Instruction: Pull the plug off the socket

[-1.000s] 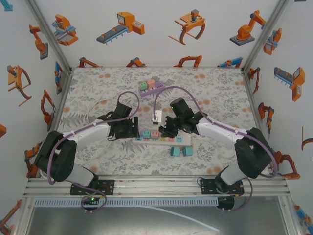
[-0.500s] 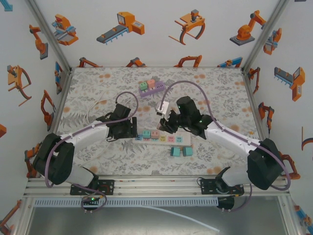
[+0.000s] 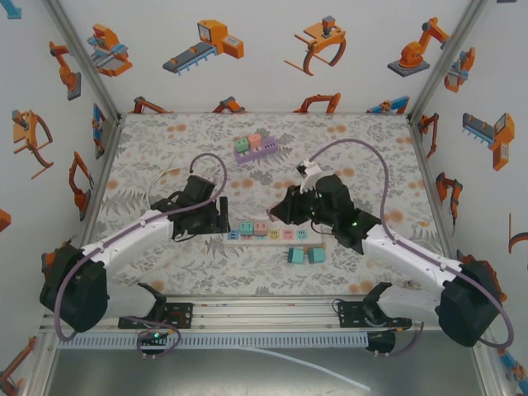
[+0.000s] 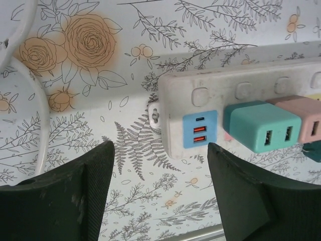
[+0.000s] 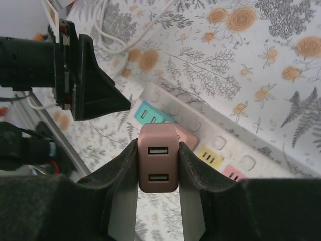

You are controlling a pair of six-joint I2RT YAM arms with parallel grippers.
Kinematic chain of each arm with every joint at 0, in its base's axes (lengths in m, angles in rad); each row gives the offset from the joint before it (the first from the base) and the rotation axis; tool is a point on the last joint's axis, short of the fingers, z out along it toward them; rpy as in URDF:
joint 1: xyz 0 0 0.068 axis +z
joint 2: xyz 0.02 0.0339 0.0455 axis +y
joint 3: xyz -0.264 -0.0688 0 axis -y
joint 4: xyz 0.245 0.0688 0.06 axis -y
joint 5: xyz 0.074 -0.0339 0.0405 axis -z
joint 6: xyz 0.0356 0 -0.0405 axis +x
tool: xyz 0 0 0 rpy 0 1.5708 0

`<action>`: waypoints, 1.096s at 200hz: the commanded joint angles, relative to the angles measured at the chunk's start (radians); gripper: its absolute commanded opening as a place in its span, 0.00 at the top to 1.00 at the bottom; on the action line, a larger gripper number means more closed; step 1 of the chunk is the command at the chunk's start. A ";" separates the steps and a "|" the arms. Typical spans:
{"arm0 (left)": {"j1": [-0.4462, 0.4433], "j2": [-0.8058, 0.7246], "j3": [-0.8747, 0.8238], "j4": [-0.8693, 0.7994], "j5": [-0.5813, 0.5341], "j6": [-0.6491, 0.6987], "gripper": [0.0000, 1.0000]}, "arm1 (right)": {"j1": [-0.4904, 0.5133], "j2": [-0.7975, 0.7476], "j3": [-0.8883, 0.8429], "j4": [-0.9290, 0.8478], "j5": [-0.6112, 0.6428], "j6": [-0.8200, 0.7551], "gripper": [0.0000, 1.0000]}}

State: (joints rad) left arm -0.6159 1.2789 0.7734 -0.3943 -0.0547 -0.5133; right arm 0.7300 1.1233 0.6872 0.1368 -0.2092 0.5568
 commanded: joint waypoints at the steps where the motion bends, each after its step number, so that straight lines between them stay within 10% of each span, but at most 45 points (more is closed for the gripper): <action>1: -0.010 -0.070 -0.004 0.003 0.030 0.034 0.29 | 0.056 -0.063 -0.054 0.059 0.147 0.223 0.80; 89: -0.168 -0.427 -0.030 0.043 0.202 0.294 0.27 | 0.365 -0.068 -0.252 0.122 0.579 0.592 0.80; 219: -0.370 -0.383 -0.005 -0.015 0.196 0.435 0.02 | 0.460 0.293 -0.330 0.409 0.674 0.746 0.74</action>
State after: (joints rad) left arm -0.9756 0.8898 0.7609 -0.3832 0.1730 -0.1120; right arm 1.1809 1.3838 0.3733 0.4629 0.4164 1.2606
